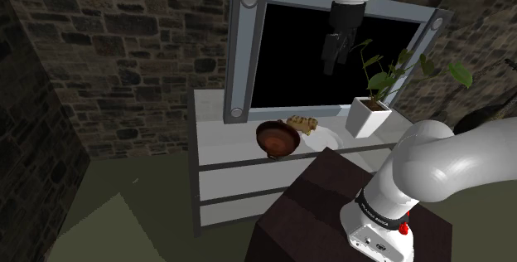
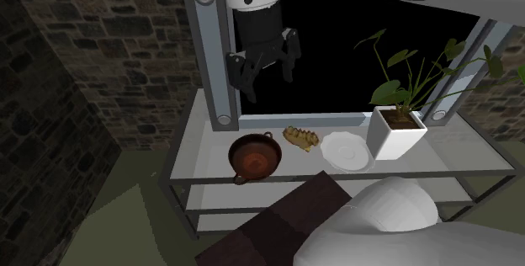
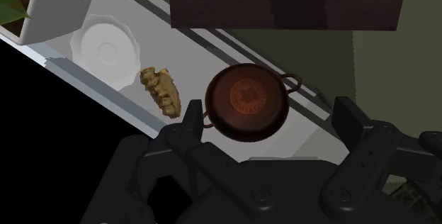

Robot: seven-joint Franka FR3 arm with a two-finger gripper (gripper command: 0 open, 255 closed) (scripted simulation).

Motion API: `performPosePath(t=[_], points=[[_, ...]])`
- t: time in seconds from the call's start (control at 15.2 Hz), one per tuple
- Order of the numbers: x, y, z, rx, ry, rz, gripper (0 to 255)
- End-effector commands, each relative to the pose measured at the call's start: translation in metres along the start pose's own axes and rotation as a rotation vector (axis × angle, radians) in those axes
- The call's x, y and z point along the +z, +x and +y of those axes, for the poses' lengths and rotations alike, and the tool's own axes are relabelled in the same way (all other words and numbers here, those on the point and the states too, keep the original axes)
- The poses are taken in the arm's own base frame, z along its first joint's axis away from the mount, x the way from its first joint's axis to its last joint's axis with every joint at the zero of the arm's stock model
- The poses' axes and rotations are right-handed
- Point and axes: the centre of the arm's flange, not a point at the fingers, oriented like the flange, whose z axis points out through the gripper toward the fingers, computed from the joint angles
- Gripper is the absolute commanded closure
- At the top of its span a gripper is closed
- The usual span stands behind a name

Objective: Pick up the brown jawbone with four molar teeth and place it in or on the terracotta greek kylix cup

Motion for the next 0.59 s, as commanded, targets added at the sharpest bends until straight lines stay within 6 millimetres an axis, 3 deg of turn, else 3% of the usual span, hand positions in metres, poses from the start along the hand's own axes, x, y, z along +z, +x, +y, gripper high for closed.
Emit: performPosePath(t=[0.0, 0.53], points=[[0.000, 0.000, 0.000, 0.000, 0.000, 0.000, 0], [0.088, 0.027, 0.048, -0.082, -0.019, 0.014, 0]])
